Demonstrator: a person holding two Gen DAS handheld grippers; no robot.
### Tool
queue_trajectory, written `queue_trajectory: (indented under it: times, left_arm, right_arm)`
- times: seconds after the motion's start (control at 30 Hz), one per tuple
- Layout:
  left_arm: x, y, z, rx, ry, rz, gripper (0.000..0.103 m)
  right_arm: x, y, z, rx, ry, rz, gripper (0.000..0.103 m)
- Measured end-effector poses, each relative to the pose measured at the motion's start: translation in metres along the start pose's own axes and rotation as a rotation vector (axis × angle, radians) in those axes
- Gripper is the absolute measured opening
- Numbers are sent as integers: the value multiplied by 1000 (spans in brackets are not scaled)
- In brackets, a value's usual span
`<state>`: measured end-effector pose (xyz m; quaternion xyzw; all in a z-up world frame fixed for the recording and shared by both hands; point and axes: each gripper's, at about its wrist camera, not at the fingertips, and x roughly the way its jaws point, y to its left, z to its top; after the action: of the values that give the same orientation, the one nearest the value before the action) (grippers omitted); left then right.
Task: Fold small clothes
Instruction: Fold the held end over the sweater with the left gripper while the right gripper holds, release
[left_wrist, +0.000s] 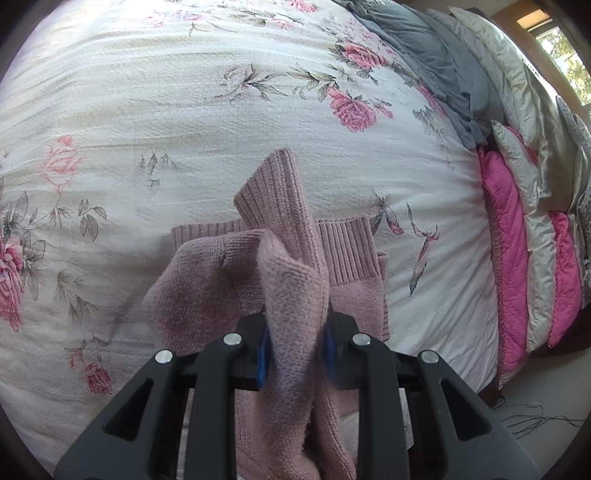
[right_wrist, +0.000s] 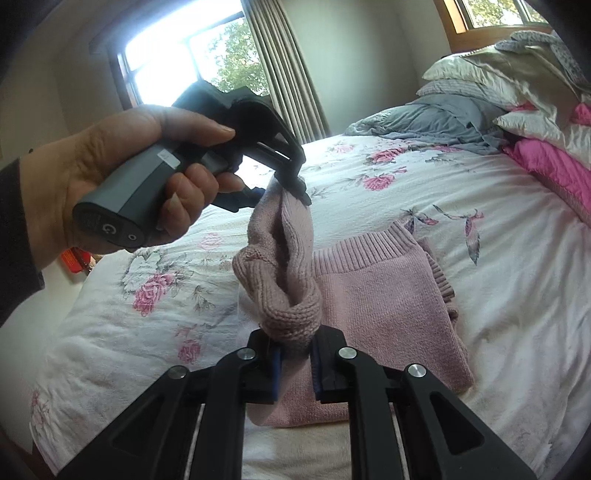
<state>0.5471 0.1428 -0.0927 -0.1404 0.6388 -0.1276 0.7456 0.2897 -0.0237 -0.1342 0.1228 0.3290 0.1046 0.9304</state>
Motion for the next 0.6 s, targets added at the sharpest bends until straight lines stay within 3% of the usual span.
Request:
queue_trajectory:
  times: [0.6]
  left_arm:
    - [64, -66, -6, 67, 42, 144, 21]
  right_arm:
    - [3, -76, -23, 177, 36, 39, 12]
